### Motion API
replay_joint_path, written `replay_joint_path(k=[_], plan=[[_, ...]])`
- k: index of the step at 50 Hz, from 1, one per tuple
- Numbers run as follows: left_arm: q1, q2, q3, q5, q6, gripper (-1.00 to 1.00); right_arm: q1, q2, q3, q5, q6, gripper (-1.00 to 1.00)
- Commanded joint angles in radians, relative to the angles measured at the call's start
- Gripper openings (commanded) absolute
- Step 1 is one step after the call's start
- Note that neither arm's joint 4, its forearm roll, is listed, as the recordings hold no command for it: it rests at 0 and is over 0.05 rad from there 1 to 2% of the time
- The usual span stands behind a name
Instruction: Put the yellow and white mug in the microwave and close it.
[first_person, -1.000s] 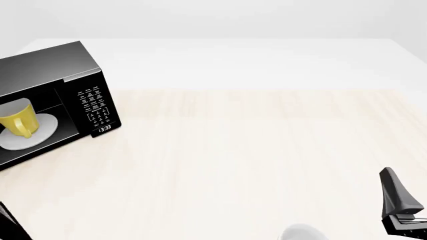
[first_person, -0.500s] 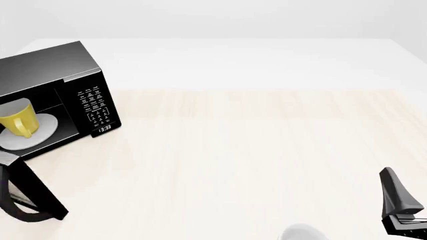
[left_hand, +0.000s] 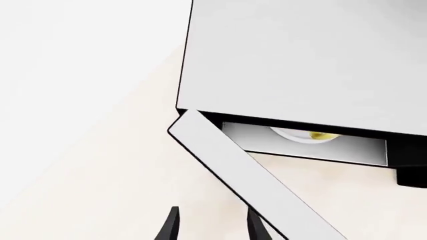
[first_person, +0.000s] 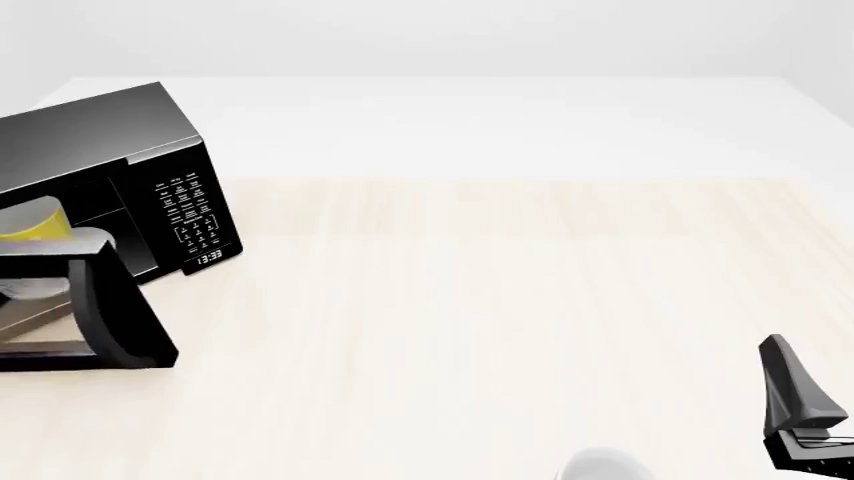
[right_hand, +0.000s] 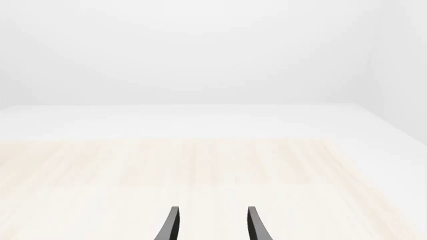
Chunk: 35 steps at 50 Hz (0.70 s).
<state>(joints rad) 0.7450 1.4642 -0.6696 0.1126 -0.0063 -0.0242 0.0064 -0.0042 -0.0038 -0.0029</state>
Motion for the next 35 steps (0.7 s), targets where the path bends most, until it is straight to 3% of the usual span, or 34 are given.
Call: replay_joint_path(k=[1,35], plan=[[-0.032,0.004,-0.008,0.000,-0.004,1.00,0.000,0.000,0.000,0.000,0.000,1.00],[-0.114,0.012,-0.085,0.013,-0.056,1.00,-0.001,0.000,0.000,0.000,0.000,1.00]])
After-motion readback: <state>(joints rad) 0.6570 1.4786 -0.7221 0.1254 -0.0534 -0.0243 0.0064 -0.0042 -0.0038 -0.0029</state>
